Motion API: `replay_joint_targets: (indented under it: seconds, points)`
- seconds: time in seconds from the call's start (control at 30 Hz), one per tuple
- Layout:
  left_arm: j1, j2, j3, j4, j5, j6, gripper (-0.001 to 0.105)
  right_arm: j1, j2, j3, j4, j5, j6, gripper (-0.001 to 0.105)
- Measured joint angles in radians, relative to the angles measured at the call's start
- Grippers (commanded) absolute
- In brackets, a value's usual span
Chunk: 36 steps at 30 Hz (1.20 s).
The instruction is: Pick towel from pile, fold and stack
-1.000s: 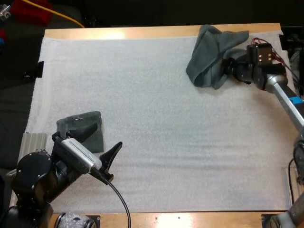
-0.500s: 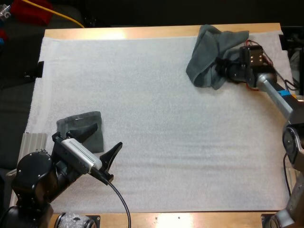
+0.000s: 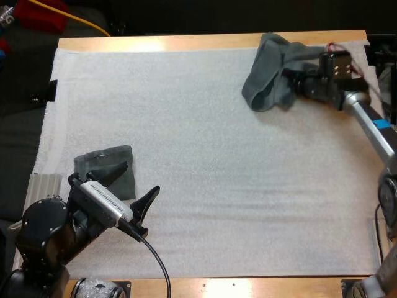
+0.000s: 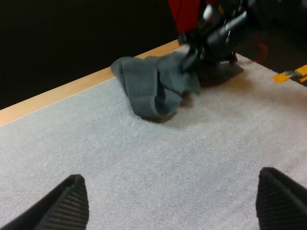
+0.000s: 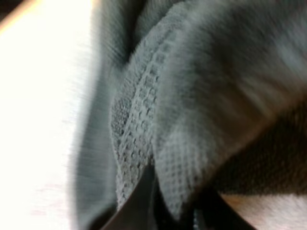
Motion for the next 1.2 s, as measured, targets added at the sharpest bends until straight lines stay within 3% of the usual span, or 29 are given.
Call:
replay_joint_targets:
  seconds: [0.37,0.77,1.2]
  points:
    - [0.000,0.000,0.000,0.000,0.000,-0.015,0.069,0.000,-0.313,0.000,0.065,0.000,-0.086,0.001]
    - [0.000,0.000,0.000,0.000,0.000,-0.020,0.069,0.000,-0.598,0.000,0.407,-0.002,-0.192,0.001]
    - [0.000,0.000,0.000,0.000,0.000,-0.023,0.069,0.000,-0.756,0.000,0.746,-0.066,-0.243,0.001]
